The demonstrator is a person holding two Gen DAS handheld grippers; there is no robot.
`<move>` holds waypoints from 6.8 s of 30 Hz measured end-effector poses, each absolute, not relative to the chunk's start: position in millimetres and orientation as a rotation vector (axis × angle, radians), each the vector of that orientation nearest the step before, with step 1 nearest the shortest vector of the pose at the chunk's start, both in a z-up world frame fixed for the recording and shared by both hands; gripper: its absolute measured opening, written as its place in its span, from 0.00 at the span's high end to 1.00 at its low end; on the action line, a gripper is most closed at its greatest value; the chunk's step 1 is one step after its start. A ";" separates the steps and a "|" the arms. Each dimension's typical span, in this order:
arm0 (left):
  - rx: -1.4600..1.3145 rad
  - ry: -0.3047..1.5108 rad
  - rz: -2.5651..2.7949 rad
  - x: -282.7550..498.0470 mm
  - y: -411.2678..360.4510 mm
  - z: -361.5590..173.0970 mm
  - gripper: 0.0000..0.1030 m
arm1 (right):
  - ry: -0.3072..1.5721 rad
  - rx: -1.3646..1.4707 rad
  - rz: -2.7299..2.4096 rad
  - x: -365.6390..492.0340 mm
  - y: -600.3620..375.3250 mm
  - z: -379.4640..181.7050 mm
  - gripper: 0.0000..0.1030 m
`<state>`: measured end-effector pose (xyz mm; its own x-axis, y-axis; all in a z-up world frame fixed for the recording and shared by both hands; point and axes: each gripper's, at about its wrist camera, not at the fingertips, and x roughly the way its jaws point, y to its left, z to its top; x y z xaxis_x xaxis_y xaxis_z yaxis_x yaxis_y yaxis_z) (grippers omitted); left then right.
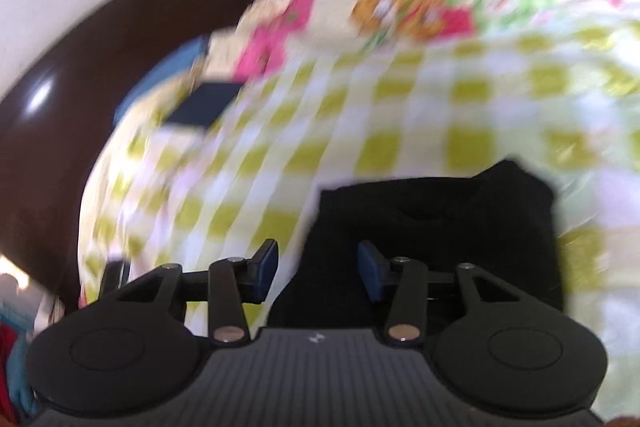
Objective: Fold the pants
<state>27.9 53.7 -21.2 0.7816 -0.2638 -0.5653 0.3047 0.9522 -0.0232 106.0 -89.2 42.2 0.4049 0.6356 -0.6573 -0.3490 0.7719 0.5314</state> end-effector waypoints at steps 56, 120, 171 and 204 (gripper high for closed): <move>-0.145 0.774 -0.435 66.0 149.5 24.3 0.43 | 0.996 0.233 0.831 269.7 -120.5 12.7 0.91; -0.161 0.662 -0.352 102.4 175.0 39.6 0.81 | 1.002 -0.066 1.111 294.1 -57.7 73.7 0.91; -0.344 0.697 -0.266 47.0 186.6 13.0 0.36 | 0.989 -0.173 1.180 267.1 -47.9 42.4 0.37; -0.167 0.579 -0.152 113.0 188.4 51.5 0.78 | 0.844 0.000 1.045 275.9 -18.5 49.0 0.87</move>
